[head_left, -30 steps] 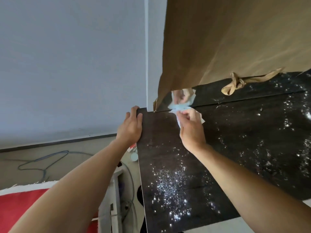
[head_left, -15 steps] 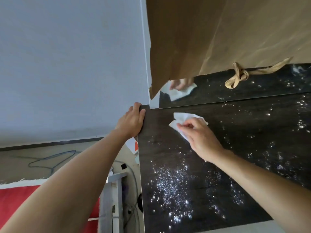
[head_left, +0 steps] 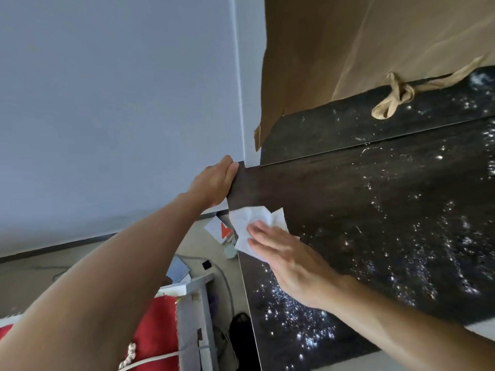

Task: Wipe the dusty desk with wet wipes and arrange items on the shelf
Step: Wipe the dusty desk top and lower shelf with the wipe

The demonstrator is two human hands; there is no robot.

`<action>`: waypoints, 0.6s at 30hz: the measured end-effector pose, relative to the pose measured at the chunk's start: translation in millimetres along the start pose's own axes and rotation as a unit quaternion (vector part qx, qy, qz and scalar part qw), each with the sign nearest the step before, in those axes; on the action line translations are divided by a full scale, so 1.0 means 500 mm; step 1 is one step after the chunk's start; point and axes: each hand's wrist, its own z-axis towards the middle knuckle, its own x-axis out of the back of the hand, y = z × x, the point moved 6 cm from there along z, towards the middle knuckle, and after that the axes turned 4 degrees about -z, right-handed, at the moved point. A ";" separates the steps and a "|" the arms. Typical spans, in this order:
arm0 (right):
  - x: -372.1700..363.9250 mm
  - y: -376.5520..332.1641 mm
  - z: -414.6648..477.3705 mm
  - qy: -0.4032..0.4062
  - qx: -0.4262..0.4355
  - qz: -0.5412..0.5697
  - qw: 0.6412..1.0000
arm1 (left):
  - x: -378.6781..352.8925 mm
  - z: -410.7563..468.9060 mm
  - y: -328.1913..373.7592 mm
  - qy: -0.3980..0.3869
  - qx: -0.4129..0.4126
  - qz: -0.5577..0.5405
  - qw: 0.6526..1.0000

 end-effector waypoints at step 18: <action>0.075 0.149 -0.017 0.107 -0.152 -0.031 0.982 | 0.002 -0.006 0.011 0.019 0.006 0.055 0.998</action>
